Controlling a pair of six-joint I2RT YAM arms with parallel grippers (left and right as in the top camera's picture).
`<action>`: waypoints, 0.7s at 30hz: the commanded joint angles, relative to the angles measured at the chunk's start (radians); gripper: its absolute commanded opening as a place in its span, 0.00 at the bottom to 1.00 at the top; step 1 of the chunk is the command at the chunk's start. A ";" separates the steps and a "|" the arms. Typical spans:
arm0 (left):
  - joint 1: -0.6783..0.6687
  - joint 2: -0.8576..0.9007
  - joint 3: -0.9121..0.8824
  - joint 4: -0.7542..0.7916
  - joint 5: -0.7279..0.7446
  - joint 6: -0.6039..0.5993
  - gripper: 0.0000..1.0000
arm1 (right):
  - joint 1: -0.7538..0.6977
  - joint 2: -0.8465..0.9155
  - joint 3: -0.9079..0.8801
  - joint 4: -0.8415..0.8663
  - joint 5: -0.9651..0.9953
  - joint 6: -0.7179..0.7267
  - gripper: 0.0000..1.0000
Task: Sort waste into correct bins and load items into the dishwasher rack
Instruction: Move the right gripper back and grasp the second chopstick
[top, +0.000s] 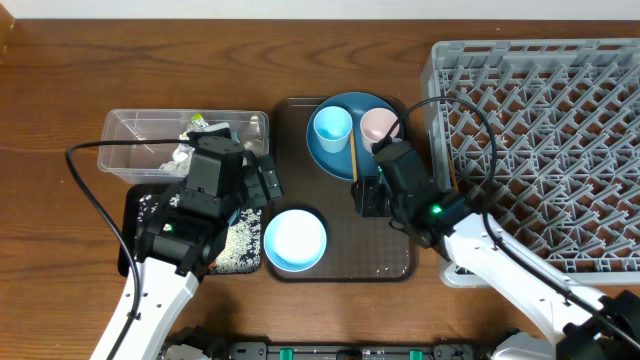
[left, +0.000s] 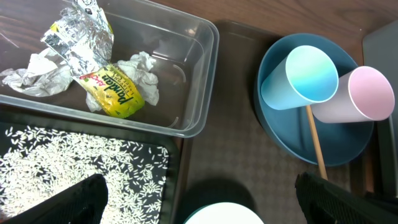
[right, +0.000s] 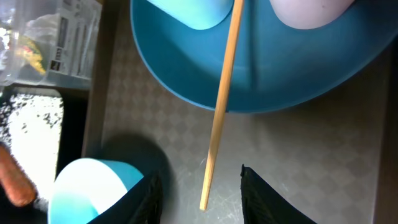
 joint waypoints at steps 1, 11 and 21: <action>0.005 0.001 0.016 -0.003 -0.012 0.017 0.98 | 0.024 0.025 -0.011 0.021 0.051 0.038 0.40; 0.005 0.001 0.016 -0.003 -0.012 0.017 0.98 | 0.043 0.139 -0.011 0.080 0.098 0.056 0.40; 0.005 0.001 0.016 -0.015 -0.012 0.017 0.98 | 0.043 0.167 -0.011 0.128 0.098 0.056 0.22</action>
